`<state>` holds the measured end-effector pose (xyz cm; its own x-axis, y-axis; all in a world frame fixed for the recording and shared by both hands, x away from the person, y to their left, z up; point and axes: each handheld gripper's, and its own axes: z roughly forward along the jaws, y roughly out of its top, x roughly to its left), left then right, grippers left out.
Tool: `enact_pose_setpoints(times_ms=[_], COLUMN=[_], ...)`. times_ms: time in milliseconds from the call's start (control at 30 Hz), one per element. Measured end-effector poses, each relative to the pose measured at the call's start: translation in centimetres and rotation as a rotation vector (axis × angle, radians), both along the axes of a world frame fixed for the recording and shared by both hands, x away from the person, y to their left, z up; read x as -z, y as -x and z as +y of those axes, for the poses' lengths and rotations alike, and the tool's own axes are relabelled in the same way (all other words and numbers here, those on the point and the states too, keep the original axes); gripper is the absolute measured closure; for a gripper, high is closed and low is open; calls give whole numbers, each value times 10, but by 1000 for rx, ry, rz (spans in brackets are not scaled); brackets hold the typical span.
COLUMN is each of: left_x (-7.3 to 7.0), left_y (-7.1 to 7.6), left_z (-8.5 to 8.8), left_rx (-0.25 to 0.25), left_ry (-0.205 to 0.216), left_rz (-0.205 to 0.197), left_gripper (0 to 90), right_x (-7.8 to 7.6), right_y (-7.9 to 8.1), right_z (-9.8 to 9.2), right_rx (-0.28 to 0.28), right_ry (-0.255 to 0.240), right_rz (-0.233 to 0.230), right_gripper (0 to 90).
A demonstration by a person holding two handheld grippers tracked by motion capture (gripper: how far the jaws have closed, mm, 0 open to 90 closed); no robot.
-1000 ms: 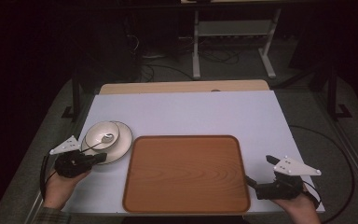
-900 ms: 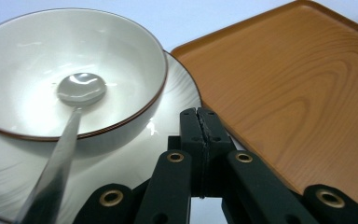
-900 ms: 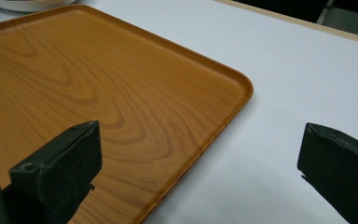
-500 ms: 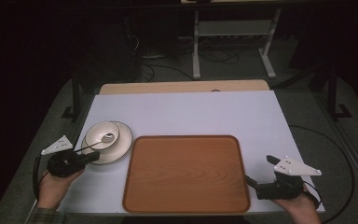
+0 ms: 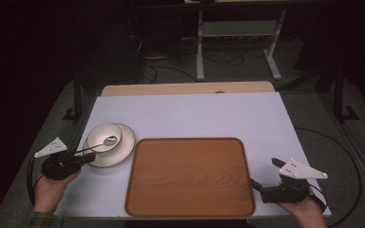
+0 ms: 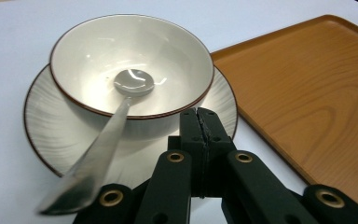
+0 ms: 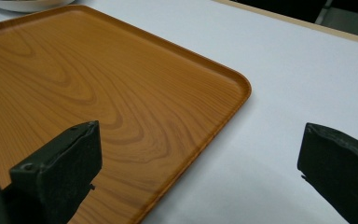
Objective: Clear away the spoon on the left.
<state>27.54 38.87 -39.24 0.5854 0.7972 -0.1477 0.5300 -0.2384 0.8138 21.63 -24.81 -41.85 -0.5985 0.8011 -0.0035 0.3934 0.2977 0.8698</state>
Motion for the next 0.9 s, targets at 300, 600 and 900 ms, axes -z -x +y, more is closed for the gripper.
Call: enact_pose_setpoints(times_ms=[300, 600, 900], left_x=[-1, 0, -1], left_y=[-1, -6, -18], left_z=[8, 13, 19], left_rx=[-48, -89, -131], left_ry=[-1, -4, -21], left_rz=[-18, -22, -29], left_gripper=[896, 896, 896], right_x=[0, 0, 1], right_y=[0, -1, 0], right_z=[0, 1, 1], right_rx=[0, -2, -2], right_ry=[1, 1, -2], right_rz=[1, 3, 3], right_gripper=[0, 0, 0])
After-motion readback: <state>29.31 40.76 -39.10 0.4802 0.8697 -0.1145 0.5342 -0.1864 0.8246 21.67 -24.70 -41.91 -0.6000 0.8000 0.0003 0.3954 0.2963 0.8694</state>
